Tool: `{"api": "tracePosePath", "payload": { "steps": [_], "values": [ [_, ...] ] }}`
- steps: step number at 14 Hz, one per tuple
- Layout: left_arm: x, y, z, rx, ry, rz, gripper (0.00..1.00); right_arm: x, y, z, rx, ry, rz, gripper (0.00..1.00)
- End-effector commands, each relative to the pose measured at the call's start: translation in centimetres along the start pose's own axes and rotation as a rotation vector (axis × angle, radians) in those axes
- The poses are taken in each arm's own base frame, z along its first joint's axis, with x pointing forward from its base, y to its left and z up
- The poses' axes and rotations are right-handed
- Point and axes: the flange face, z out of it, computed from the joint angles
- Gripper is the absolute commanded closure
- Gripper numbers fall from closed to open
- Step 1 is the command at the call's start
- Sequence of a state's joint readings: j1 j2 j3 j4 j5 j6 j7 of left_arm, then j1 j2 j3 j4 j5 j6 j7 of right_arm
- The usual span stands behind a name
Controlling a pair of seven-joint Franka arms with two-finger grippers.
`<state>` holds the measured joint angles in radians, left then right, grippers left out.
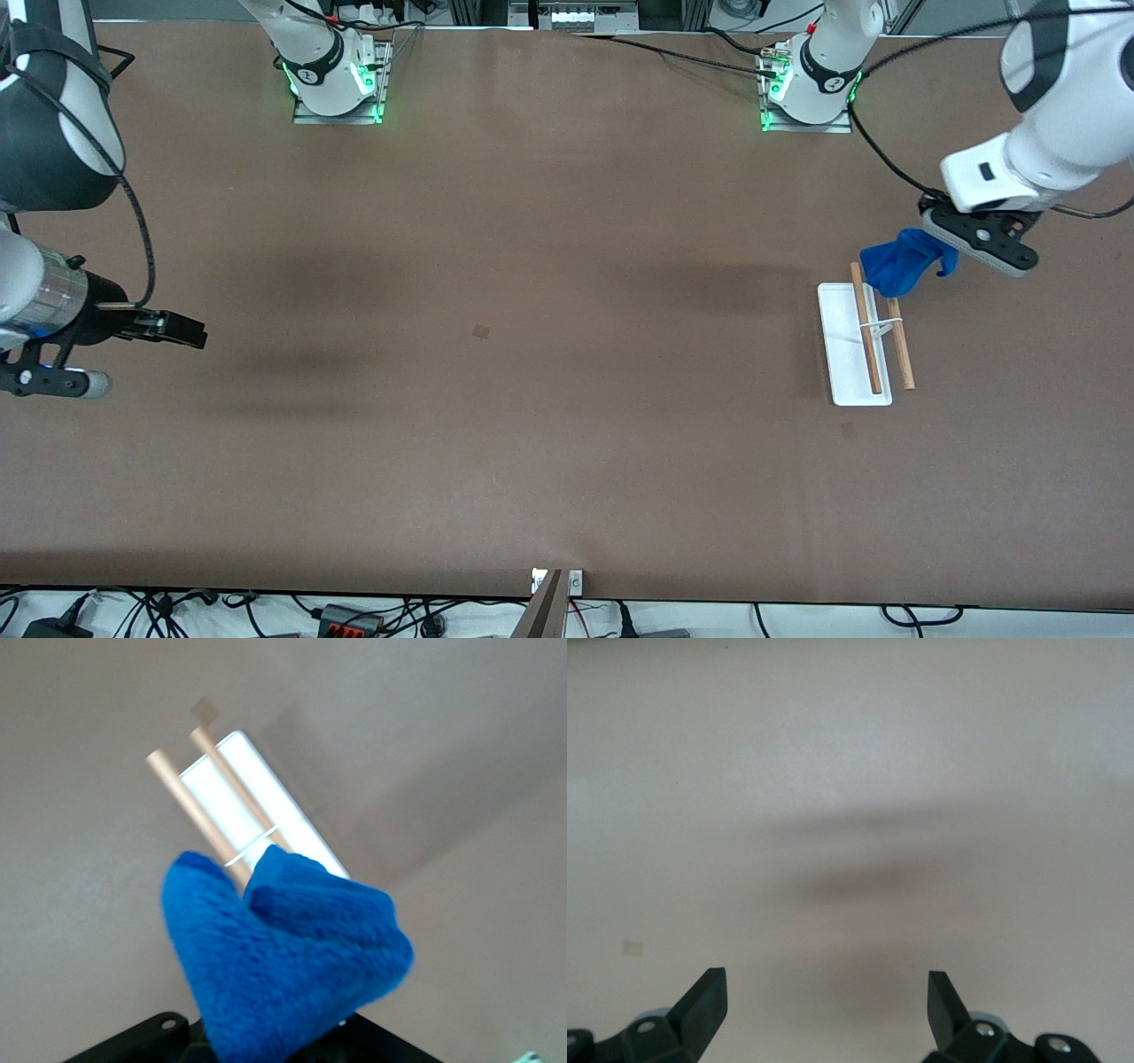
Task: Pass towel and hang on rack
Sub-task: 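Lower the towel with the left gripper over the wooden dowels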
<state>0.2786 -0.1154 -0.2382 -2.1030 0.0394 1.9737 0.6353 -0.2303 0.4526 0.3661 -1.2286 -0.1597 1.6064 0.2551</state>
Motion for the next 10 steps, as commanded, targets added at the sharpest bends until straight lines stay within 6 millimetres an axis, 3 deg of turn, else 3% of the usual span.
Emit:
{"api": "tracePosePath", "payload": {
  "steps": [1, 5, 7, 10],
  "values": [
    [-0.4, -2.0, 1.0, 0.026, 0.020, 0.043, 1.00, -1.4, 1.0, -1.9, -0.020, 0.008, 0.007, 0.00],
    [-0.3, -4.1, 2.9, 0.048, 0.062, 0.066, 1.00, -2.6, 5.3, -5.2, -0.064, 0.052, -0.065, 0.00],
    [0.4, -4.9, 4.0, 0.071, 0.062, 0.093, 1.00, -3.4, 6.3, -6.4, -0.067, 0.052, -0.081, 0.00],
    [-2.8, -8.3, 3.1, 0.059, 0.014, 0.132, 1.00, -5.7, 6.3, -7.1, -0.067, 0.031, -0.076, 0.00]
  ]
}}
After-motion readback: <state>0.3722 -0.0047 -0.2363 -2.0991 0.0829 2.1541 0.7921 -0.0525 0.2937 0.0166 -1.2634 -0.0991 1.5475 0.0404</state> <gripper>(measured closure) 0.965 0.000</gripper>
